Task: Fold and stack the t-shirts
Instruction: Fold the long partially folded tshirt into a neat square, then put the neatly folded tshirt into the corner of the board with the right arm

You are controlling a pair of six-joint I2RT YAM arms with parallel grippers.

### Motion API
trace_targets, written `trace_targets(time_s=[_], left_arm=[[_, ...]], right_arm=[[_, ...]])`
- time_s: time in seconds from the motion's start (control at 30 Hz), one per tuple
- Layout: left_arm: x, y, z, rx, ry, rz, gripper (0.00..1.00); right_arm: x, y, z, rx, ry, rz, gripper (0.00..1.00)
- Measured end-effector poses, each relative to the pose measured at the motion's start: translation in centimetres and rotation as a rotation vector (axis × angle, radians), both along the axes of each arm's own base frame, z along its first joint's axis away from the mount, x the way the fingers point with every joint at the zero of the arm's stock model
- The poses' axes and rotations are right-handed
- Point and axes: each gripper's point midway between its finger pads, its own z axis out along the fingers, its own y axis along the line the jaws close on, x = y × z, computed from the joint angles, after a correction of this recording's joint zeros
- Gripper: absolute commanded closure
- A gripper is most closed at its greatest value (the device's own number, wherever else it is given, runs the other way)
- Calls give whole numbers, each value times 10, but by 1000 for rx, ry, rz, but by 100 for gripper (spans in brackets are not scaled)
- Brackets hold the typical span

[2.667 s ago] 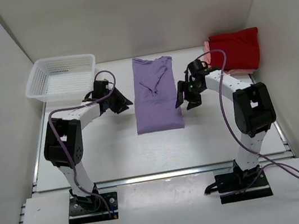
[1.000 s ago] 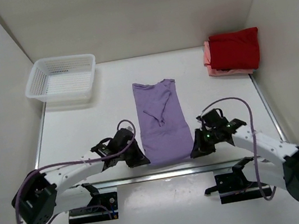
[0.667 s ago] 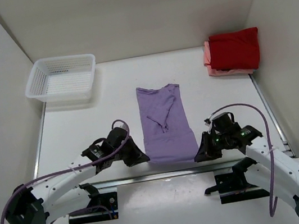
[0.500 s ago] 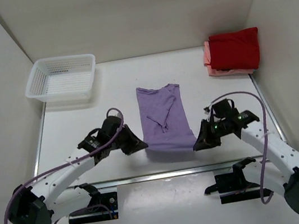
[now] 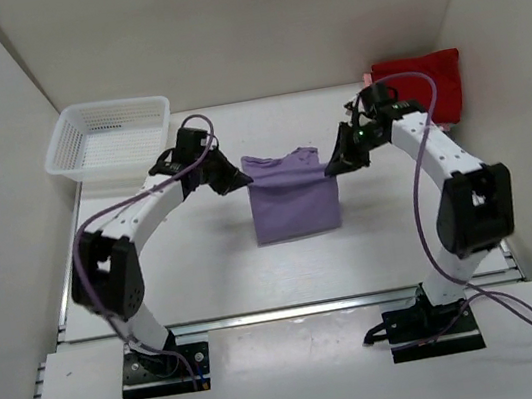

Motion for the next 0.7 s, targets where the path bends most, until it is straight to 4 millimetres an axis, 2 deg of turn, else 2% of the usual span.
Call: trace_targets(time_s=[0.03, 0.07, 0.1, 0.13, 0.17, 0.23, 0.27, 0.3, 0.37, 0.43, 0.5, 0.57, 0.7], left_arm=[[17, -2, -3, -3, -5, 9, 98], [35, -3, -7, -4, -11, 20, 91], [54, -4, -11, -8, -25, 31, 69], [75, -4, -15, -15, -50, 45, 65], [95, -2, -18, -27, -71, 70, 73], [130, 10, -25, -59, -116, 144, 73], [142, 19, -28, -71, -127, 179, 62], [153, 27, -28, -85, -144, 209, 59], [171, 43, -20, -121, -186, 270, 62], [185, 56, -7, -163, -241, 315, 70], [191, 60, 3, -198, -285, 331, 76], [190, 53, 6, -212, -300, 318, 76], [173, 16, 4, -220, -290, 235, 77]], right_arm=[[18, -2, -3, -7, -5, -10, 94], [39, -3, -6, -12, -11, -19, 80], [63, -4, -10, -16, -33, -28, 70], [85, -5, -15, -24, -50, -36, 65], [105, -7, -19, -27, -71, -43, 59], [142, -13, -26, -31, -119, -64, 50], [154, -17, -28, -32, -133, -76, 39], [164, -22, -30, -36, -148, -89, 33], [171, -30, -31, -43, -165, -101, 29], [175, -36, -30, -47, -191, -108, 28], [173, -43, -32, -45, -208, -113, 28], [165, -45, -39, -45, -193, -113, 28], [153, -43, -59, -73, -161, -80, 24]])
